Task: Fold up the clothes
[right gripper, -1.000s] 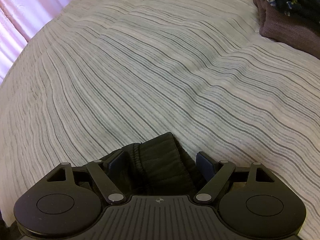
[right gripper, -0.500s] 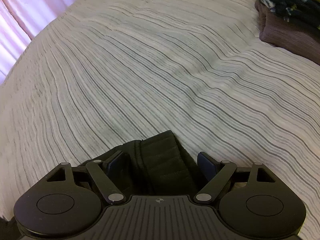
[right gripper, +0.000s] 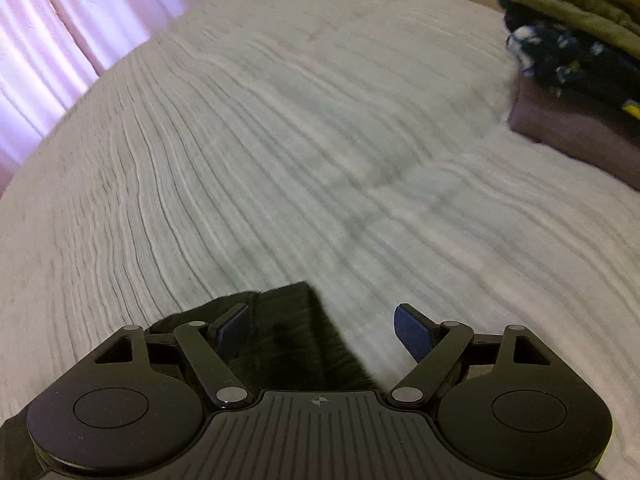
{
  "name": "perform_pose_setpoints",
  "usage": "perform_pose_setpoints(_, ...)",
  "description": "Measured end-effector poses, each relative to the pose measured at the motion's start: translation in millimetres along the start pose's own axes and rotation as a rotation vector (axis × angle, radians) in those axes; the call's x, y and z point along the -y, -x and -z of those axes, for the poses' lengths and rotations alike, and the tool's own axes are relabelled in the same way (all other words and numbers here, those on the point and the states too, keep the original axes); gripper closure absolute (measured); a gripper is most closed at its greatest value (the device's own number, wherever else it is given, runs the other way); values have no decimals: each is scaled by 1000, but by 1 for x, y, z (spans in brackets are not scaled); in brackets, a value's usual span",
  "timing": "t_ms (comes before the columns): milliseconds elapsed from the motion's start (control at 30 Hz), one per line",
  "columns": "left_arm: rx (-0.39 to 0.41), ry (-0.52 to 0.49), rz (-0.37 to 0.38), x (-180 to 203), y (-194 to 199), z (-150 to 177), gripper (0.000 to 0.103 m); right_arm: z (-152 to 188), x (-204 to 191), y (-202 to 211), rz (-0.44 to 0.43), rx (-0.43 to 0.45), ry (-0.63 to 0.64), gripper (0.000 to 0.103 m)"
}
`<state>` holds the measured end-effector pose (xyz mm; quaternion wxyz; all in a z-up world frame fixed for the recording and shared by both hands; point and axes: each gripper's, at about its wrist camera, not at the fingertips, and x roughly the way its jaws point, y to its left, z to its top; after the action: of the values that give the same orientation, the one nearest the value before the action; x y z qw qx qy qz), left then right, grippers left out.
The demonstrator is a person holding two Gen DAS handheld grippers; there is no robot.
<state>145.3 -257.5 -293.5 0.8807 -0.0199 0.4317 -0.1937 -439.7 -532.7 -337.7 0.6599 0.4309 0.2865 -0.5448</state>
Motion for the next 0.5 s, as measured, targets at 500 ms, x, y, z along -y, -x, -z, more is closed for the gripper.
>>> perform_pose_setpoints(500, -226, -122, 344, 111, -38, 36, 85, -16, 22, -63, -272, -187, 25, 53)
